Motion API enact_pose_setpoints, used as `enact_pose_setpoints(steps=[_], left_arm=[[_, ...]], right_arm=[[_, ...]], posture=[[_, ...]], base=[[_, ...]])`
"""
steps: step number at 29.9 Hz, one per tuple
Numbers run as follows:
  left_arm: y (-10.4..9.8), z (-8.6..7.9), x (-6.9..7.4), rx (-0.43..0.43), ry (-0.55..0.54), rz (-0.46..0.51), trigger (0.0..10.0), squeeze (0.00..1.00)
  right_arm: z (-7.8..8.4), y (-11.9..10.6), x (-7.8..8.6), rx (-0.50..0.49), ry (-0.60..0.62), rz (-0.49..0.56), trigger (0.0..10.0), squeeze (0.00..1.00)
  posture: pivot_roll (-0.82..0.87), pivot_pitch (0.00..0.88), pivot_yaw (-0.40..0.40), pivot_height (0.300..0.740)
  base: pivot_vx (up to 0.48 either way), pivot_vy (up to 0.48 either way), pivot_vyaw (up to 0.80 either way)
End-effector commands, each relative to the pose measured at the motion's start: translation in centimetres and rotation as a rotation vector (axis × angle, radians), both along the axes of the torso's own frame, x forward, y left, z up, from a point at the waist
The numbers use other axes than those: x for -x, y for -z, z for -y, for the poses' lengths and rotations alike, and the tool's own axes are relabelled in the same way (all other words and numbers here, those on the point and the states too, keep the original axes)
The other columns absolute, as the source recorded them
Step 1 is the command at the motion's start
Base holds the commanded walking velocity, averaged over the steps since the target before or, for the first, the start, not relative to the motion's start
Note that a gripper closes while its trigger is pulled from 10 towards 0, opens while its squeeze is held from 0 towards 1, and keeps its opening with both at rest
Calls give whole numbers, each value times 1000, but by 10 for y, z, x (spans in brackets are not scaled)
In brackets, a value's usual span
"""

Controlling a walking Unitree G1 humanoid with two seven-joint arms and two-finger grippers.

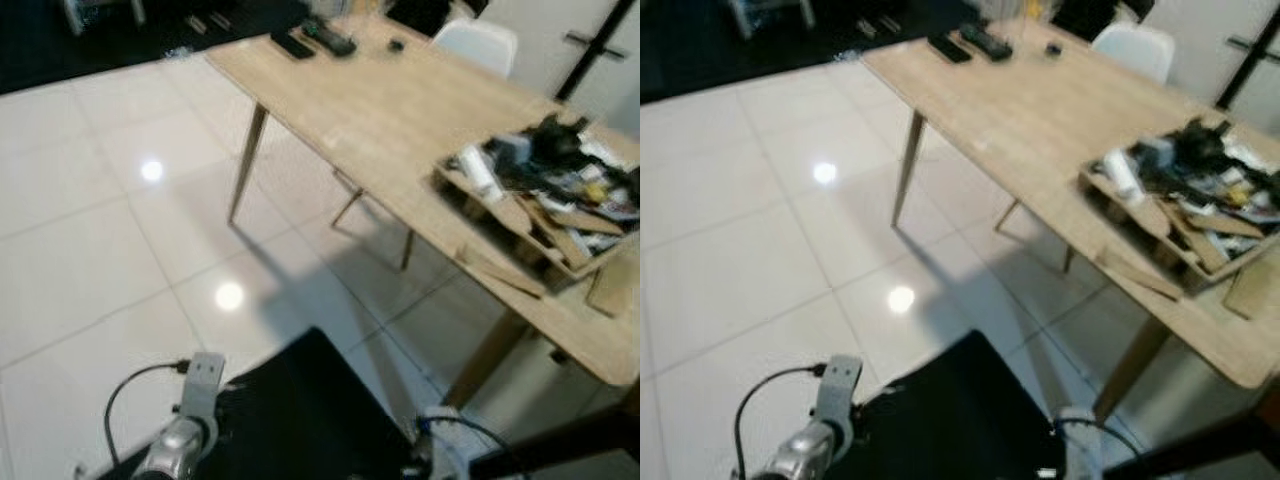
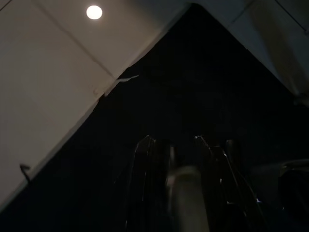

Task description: Picking trash to rubbish bin

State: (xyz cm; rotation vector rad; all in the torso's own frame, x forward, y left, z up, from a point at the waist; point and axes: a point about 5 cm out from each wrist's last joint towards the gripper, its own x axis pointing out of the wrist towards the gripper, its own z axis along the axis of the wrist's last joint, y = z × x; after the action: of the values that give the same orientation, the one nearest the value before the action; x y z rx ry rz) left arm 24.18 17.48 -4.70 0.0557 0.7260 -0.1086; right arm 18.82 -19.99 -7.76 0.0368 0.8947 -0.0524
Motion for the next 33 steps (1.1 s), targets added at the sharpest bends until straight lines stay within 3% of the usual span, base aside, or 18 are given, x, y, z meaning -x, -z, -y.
enact_pose_setpoints(steps=[1, 24, 33], left_arm=[[7, -6, 10, -8, -11, -43, 10000, 0], [8, -2, 11, 0, 26, -65, 10000, 0], [9, -2, 13, -3, 33, -71, 10000, 0]], right_arm=[[-8, 7, 12, -28, 16, -42, 10000, 0], [-2, 10, 19, -31, 87, -75, 10000, 0], [-2, 12, 22, -20, 63, -92, 10000, 0]], posture=[[27, 167, -15, 740], [26, 164, -8, 740], [30, 161, -13, 740]], base=[[352, 0, -800], [298, 0, -800], [0, 0, 0]])
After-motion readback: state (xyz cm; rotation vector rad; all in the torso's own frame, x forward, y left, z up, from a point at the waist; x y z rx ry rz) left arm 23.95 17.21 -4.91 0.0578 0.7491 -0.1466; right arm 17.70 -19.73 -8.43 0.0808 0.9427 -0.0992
